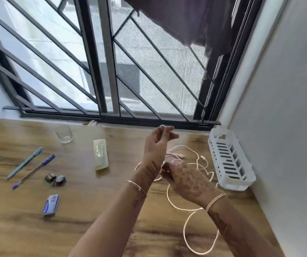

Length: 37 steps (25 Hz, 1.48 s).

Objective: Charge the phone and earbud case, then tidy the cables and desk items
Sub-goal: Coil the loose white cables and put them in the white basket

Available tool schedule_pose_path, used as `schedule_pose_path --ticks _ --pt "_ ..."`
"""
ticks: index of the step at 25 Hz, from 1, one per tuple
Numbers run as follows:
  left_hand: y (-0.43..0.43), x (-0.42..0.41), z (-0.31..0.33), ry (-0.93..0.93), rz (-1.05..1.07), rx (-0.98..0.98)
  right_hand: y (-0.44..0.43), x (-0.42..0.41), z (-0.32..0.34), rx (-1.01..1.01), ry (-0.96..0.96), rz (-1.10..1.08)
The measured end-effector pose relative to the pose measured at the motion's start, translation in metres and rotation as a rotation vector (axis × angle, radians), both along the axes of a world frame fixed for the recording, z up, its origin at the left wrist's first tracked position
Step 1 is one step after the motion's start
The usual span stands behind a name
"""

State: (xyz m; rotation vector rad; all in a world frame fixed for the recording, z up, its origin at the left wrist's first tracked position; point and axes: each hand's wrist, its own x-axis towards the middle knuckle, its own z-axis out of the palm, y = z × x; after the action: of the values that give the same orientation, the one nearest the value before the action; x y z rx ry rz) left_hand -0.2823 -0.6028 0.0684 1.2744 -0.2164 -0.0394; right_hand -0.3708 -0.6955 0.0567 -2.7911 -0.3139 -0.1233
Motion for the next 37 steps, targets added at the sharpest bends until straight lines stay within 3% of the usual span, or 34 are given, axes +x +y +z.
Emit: schedule_pose_path --ticks 3,7,12,15,21,26,31,35,37 --pt "-0.007 0.0 0.003 -0.111 -0.078 0.269 -0.011 -0.001 0.035 -0.041 -0.192 -0.006" --pt "0.005 -0.004 -0.001 0.036 -0.271 0.221 -0.041 0.009 0.062 0.061 -0.207 -0.045" --pt "0.013 -0.017 0.008 0.201 -0.585 0.003 -0.054 0.038 0.078 0.252 -0.297 -0.022" --pt "0.013 -0.019 0.01 0.304 -0.616 -0.229 -0.048 0.054 0.069 0.42 -0.288 -0.058" --pt "0.024 -0.007 0.02 0.392 -0.617 -0.513 -0.024 0.062 0.052 0.654 -0.166 -0.099" --pt "0.026 0.019 0.025 0.343 -0.42 -0.712 -0.007 0.051 0.043 0.408 -0.073 -0.053" --pt "0.024 0.039 0.018 0.174 -0.208 -0.425 0.001 0.041 0.048 0.177 -0.079 -0.075" --pt "0.018 0.037 0.001 0.0 -0.23 0.044 -0.002 0.039 0.069 0.1 -0.158 -0.071" --pt "0.018 0.034 -0.005 -0.08 -0.277 0.181 -0.011 0.048 0.074 0.135 -0.176 -0.081"
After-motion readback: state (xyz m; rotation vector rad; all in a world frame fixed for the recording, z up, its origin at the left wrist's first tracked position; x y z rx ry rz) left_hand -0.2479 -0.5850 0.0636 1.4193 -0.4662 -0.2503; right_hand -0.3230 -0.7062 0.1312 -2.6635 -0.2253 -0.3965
